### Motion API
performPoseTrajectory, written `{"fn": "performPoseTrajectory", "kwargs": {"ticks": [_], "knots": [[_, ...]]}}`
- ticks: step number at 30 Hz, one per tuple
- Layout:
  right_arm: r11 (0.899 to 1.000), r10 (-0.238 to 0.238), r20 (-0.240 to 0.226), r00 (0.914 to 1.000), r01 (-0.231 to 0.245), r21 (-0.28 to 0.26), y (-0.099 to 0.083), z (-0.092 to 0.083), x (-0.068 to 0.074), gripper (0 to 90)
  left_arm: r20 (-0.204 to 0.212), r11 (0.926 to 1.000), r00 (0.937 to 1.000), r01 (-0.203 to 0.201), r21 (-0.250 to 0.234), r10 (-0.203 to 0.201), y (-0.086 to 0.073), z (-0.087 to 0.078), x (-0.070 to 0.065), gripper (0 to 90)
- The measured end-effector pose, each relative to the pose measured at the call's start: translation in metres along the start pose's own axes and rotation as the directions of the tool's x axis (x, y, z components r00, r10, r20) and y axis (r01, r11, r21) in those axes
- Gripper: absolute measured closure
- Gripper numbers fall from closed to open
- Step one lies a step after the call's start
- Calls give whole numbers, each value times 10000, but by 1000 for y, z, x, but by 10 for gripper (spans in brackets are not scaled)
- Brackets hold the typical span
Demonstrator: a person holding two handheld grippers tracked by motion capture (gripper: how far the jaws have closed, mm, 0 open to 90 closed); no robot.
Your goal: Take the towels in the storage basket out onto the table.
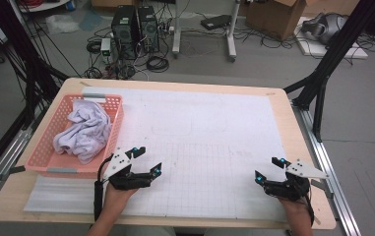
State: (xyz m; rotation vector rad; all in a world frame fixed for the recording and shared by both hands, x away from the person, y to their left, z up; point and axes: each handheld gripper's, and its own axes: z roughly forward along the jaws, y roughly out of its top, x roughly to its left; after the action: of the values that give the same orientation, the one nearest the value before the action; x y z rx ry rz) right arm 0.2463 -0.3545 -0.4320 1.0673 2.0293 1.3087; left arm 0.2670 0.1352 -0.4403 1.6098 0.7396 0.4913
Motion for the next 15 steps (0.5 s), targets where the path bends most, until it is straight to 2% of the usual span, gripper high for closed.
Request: {"fn": "performPoseTrajectory", "kwargs": {"ticks": [5, 8, 13, 15], "knots": [[9999, 101, -6, 9999, -101, -89, 0, -1, -2, 159, 15, 10000, 10000, -8, 47, 7, -1, 1, 0, 178], [9992, 387, -76, 9992, -388, -107, -1, -2, -3, 160, 14, 10000, 10000, 26, 57, -26, -1, 0, 0, 179], [9985, 508, -167, 9986, -511, -182, 0, -2, -2, 159, 42, 10000, 10000, 8, 47, -8, 0, 0, -1, 178], [9984, 559, -173, 9983, -560, -45, 0, -2, -3, 160, 57, 10000, 10000, -9, 79, 9, 0, -1, -1, 184]]}}
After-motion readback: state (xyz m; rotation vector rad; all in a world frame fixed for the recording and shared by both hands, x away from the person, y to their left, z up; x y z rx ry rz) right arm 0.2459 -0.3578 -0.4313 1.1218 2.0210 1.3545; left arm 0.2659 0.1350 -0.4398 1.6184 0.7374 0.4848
